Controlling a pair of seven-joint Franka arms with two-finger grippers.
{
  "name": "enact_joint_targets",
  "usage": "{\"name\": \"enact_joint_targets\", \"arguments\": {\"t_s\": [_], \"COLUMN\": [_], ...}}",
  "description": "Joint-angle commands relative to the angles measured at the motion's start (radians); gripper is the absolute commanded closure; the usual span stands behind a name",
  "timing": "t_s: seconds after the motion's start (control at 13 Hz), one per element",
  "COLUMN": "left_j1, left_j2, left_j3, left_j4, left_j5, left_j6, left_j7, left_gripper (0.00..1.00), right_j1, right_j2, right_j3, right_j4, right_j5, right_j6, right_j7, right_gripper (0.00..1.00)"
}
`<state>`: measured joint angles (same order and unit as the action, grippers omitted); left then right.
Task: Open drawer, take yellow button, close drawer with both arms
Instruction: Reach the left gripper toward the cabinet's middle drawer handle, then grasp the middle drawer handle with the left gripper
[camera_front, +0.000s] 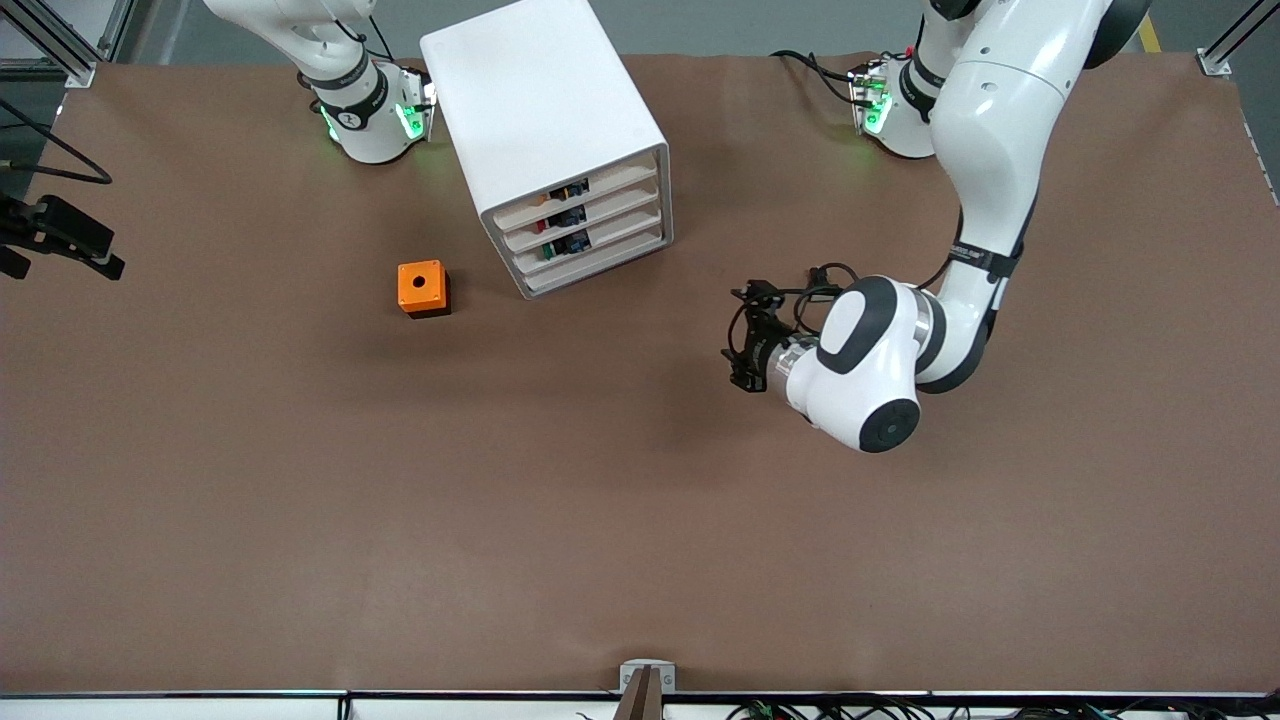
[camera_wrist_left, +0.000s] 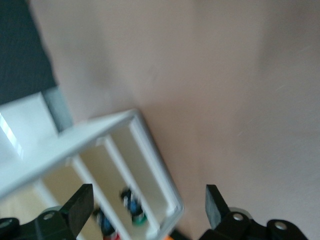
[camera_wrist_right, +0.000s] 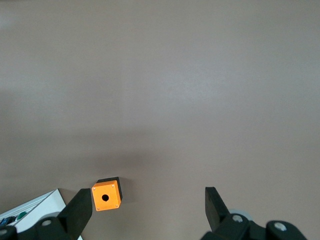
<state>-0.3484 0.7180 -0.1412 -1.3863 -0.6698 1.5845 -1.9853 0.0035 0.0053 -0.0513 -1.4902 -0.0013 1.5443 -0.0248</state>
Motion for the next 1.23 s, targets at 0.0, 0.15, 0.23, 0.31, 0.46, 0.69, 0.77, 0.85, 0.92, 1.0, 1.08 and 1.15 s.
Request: {"name": "enact_joint_targets", "arguments": {"t_s": [0.0, 0.15, 0.23, 0.31, 0.46, 0.69, 0.77, 0.85, 0.92, 1.0, 1.08, 1.15], "left_j1": [-0.003, -0.056, -0.082, -0.099, -0.129, -0.164, -0.167, -0.170, -0.172, -0.179, -0.193, -0.195], "left_j2": [0.035, 0.043, 0.044, 0.052, 0.069, 0.093, 0.107, 0.122, 0.129, 0.132, 0.135, 0.135], "left_j3": [0.003, 0.003, 0.002, 0.000, -0.008, -0.009, -0.009, -0.011, -0.011, -0.011, -0.009, -0.011], "left_j4": [0.015, 0.016, 0.016, 0.015, 0.016, 0.016, 0.016, 0.016, 0.016, 0.016, 0.016, 0.016], "left_j5": [-0.222, -0.257, -0.255, -0.267, -0.300, -0.359, -0.363, -0.373, -0.396, -0.412, -0.413, -0.415], "left_j6": [-0.006, -0.006, -0.009, -0.027, -0.128, -0.138, -0.138, -0.138, -0.138, -0.138, -0.142, -0.149], "left_j7": [-0.206, -0.343, -0.384, -0.404, -0.429, -0.515, -0.530, -0.533, -0.538, -0.552, -0.564, -0.569], "left_gripper": [0.05, 0.07, 0.08, 0.12, 0.14, 0.19, 0.22, 0.26, 0.27, 0.28, 0.29, 0.29], "right_j1": [-0.002, -0.005, -0.005, -0.004, -0.005, -0.004, -0.005, -0.010, -0.011, -0.011, -0.011, -0.013], "right_j2": [-0.015, -0.015, -0.015, -0.015, -0.015, -0.013, -0.010, -0.007, -0.007, -0.007, -0.007, -0.007], "right_j3": [0.004, 0.004, 0.002, 0.002, 0.002, 0.004, 0.002, 0.002, 0.002, 0.001, 0.001, 0.001], "right_j4": [-0.015, -0.015, -0.015, -0.015, -0.015, -0.015, -0.013, -0.012, -0.012, -0.012, -0.012, -0.012], "right_j5": [0.011, 0.011, 0.011, 0.011, 0.011, 0.011, 0.011, 0.011, 0.011, 0.011, 0.011, 0.011], "right_j6": [0.005, 0.005, 0.005, 0.005, 0.005, 0.005, 0.005, 0.002, 0.000, -0.001, -0.001, -0.001], "right_j7": [0.006, 0.006, 0.006, 0.006, 0.006, 0.006, 0.006, 0.006, 0.003, -0.012, -0.032, -0.049], "right_gripper": [0.00, 0.00, 0.00, 0.00, 0.00, 0.00, 0.00, 0.00, 0.00, 0.00, 0.00, 0.00]}}
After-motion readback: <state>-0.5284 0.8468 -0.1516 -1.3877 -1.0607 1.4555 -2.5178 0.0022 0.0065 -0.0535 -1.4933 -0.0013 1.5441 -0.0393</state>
